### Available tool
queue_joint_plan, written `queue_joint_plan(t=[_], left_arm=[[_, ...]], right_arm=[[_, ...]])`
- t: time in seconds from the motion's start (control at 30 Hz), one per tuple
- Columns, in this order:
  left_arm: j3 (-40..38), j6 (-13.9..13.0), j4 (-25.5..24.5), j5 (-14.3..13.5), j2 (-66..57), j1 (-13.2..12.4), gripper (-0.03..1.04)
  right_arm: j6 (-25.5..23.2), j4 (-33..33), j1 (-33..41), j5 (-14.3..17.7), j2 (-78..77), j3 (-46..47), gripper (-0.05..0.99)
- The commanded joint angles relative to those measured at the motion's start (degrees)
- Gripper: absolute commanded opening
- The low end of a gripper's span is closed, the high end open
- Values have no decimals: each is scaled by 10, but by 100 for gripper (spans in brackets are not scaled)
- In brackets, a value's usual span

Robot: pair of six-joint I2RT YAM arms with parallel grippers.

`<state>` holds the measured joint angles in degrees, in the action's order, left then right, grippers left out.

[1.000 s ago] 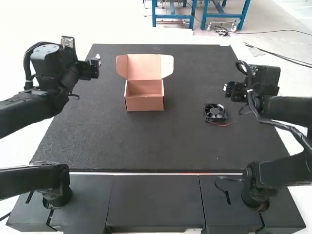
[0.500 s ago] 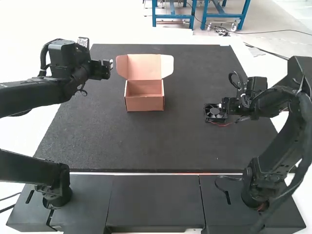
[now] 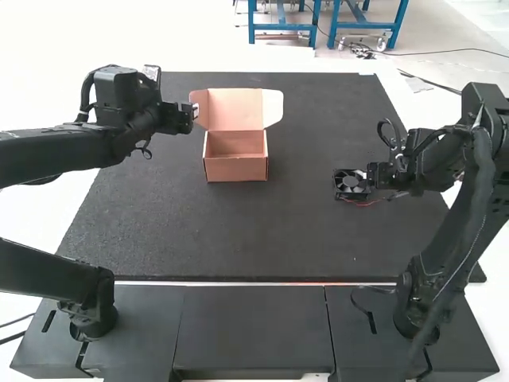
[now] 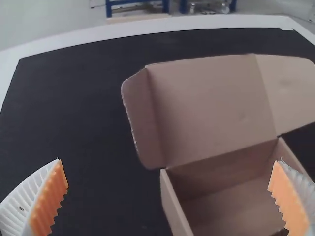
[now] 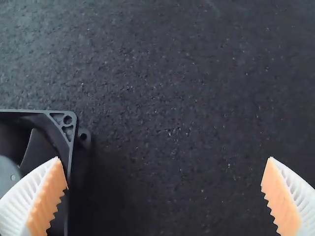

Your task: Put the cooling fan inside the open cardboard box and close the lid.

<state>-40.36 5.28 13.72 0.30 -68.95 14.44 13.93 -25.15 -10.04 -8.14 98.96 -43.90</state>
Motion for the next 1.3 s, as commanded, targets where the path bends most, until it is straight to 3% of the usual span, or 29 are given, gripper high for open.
queue_joint_plan(t=[0.0, 0.5, 0.6, 0.8, 0.9, 0.97, 1.0, 1.27], left_arm=[[-18, 8, 2, 5, 4, 3, 96], [-12, 7, -6, 3, 4, 1, 96], [-10, 7, -6, 4, 4, 1, 96], [-9, 7, -8, 3, 6, 1, 96], [-9, 7, -10, 3, 7, 1, 96], [-9, 7, -10, 3, 7, 0, 96], [-9, 7, -10, 3, 7, 0, 96], [0, 6, -10, 3, 7, 0, 96]], right_arm=[[17, -2, -9, 6, 8, 10, 91], [32, -4, -6, 7, 6, 75, 90], [33, -4, -3, 7, 6, 75, 75], [29, -24, 0, 0, 2, 75, 26], [25, -31, 0, -3, 0, 75, 19], [24, -36, 2, -11, -1, 79, 3], [22, -46, 3, -12, -1, 81, -1], [22, -47, 6, -23, -16, 80, -2]])
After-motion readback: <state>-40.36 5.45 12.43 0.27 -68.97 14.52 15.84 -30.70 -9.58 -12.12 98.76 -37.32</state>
